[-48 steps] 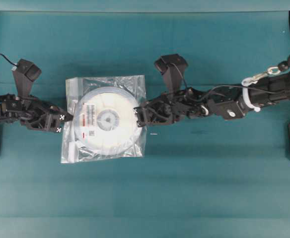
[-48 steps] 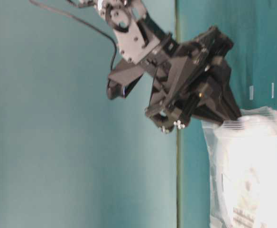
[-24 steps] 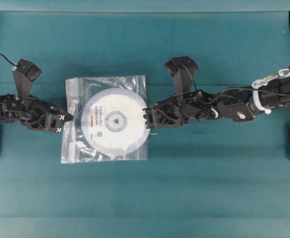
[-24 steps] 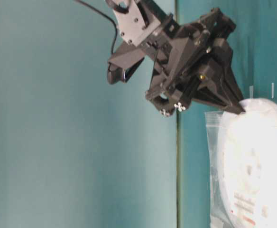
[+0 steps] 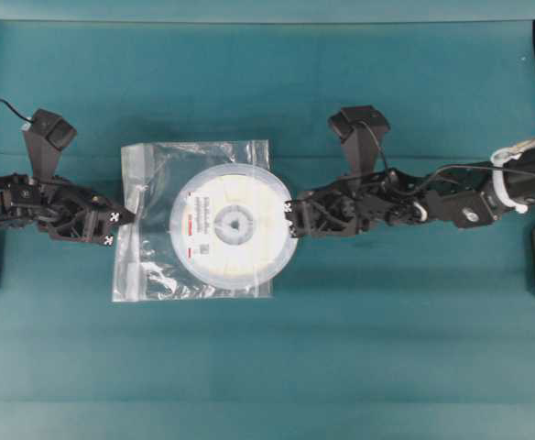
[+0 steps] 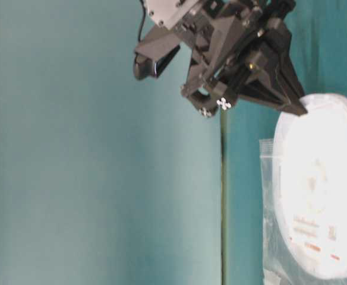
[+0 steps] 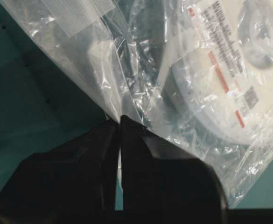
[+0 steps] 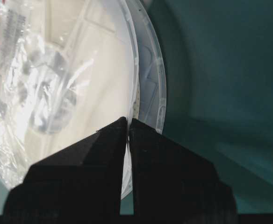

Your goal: Take out the reel from the clear zip bag.

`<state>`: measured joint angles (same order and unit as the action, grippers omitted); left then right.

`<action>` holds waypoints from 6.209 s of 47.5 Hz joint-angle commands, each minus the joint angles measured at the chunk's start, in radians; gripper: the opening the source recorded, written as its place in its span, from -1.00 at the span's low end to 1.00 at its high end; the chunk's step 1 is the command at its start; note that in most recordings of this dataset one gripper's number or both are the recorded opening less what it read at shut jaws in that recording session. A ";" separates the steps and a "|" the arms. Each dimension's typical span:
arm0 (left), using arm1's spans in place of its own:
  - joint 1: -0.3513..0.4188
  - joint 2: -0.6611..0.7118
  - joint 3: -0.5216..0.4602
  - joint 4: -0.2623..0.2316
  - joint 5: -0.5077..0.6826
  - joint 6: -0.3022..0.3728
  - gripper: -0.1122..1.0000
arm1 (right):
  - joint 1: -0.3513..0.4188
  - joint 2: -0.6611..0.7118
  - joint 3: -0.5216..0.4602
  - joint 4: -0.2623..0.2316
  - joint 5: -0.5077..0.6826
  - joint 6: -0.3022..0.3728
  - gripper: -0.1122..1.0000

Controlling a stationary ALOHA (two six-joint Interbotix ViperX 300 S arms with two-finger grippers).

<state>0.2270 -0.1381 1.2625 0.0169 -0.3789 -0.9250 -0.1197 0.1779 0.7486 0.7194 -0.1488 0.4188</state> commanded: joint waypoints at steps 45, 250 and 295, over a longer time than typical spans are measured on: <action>0.000 -0.003 -0.005 0.002 -0.005 0.002 -0.84 | -0.011 -0.107 0.130 0.018 -0.015 0.006 -0.72; -0.002 -0.021 -0.009 0.005 0.011 0.002 0.03 | -0.015 -0.422 0.445 0.143 0.034 -0.002 0.90; -0.009 -0.428 -0.009 0.012 0.348 0.061 0.87 | -0.017 -0.692 0.502 0.095 0.066 -0.041 0.90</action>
<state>0.2194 -0.5338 1.2640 0.0230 -0.0522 -0.8866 -0.1350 -0.4817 1.2579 0.8345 -0.0736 0.4065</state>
